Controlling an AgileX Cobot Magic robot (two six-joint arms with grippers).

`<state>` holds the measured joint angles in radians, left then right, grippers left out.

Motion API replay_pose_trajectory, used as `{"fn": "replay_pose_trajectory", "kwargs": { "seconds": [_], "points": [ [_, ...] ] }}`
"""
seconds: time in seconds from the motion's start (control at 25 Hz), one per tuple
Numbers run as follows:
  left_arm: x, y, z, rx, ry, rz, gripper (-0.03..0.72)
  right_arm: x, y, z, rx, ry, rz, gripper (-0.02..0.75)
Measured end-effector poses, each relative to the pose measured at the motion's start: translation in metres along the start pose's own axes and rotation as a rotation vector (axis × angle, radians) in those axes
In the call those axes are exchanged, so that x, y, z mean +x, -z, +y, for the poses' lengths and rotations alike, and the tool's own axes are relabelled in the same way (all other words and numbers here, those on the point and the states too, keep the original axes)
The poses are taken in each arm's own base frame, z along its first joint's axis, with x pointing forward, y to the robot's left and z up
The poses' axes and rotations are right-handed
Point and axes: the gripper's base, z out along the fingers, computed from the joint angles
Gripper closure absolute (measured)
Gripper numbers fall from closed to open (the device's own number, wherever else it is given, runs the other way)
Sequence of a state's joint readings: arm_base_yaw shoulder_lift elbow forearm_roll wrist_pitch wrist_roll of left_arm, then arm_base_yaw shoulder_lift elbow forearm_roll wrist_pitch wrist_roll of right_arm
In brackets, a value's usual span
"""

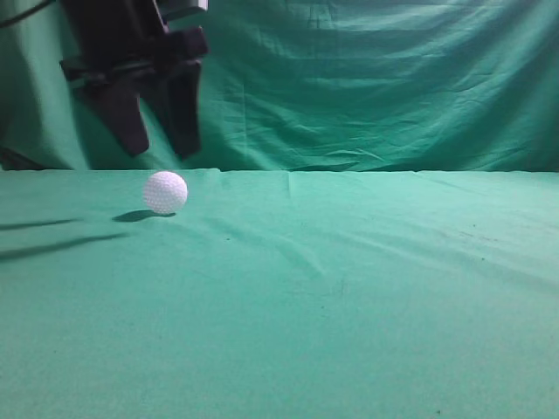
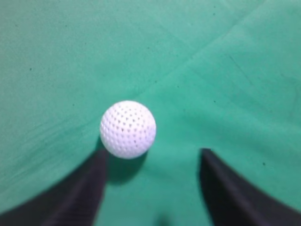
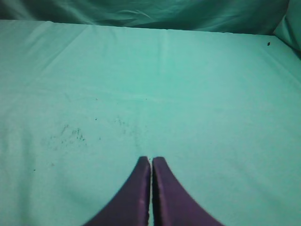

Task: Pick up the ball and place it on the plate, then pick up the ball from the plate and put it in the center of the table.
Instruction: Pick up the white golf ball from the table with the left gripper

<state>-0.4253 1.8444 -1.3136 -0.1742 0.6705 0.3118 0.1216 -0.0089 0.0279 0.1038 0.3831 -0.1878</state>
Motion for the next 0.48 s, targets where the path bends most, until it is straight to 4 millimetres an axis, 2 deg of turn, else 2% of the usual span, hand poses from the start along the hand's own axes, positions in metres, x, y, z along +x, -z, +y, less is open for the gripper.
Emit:
{"fn": "replay_pose_trajectory", "kwargs": {
  "seconds": [0.04, 0.08, 0.16, 0.28, 0.36, 0.48],
  "points": [
    [0.000, -0.005, 0.001, -0.001, 0.013, 0.002, 0.147, 0.000, 0.000, 0.000, 0.000, 0.000, 0.000, 0.738],
    [0.000, -0.009, 0.001, -0.004, 0.026, -0.001, 0.093, 0.000, 0.000, 0.000, 0.000, 0.000, 0.000, 0.738],
    [0.000, -0.019, 0.003, -0.010, 0.036, -0.005, 0.029, 0.000, 0.000, 0.000, 0.000, 0.000, 0.000, 0.738],
    [0.000, -0.029, 0.005, -0.018, 0.048, -0.015, 0.043, 0.000, 0.000, 0.000, 0.000, 0.000, 0.000, 0.738],
    [0.000, -0.034, 0.005, -0.021, 0.049, -0.016, 0.116, 0.000, 0.000, 0.000, 0.000, 0.000, 0.000, 0.738],
    [0.000, -0.042, 0.007, -0.023, 0.048, -0.011, 0.112, 0.000, 0.000, 0.000, 0.000, 0.000, 0.000, 0.738]
  ]
}}
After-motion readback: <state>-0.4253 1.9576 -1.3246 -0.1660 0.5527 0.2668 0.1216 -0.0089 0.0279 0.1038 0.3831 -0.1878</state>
